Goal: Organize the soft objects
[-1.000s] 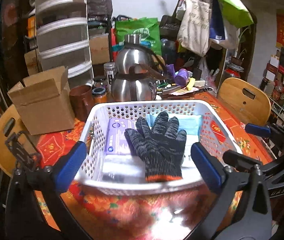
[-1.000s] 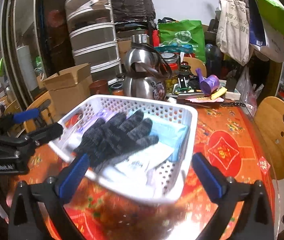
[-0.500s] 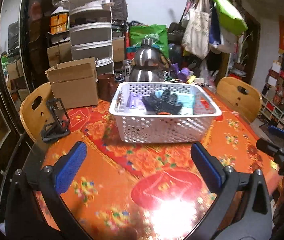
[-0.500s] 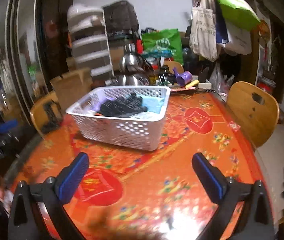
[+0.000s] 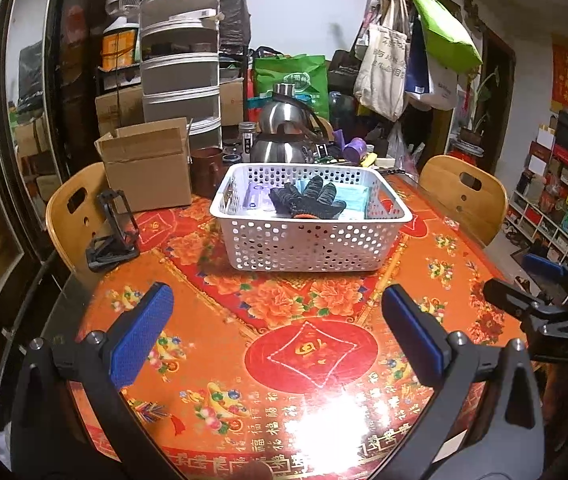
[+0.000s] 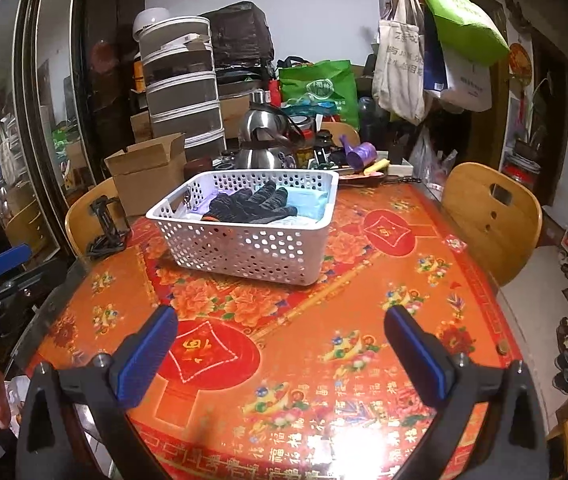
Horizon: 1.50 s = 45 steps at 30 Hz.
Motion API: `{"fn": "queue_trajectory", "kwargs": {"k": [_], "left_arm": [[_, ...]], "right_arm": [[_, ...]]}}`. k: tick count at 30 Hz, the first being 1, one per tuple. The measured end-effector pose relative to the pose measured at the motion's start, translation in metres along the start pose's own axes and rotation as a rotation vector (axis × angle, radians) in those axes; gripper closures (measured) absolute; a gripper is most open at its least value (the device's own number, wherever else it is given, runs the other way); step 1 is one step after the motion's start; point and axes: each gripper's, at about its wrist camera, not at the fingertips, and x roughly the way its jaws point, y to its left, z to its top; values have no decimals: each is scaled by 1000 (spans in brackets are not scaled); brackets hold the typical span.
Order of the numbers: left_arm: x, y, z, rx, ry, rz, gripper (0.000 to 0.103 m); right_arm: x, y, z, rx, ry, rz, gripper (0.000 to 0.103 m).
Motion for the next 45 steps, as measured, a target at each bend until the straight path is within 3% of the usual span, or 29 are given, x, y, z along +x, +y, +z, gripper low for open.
{"fn": "queue_trajectory", "kwargs": {"k": [16, 45], "left_arm": [[25, 6, 5, -11, 37, 16, 0], [28, 1, 2, -4, 45, 14, 0]], "right_arm": [[9, 0, -2, 0, 18, 5, 0], [10, 0, -3, -1, 20, 6, 0]]}}
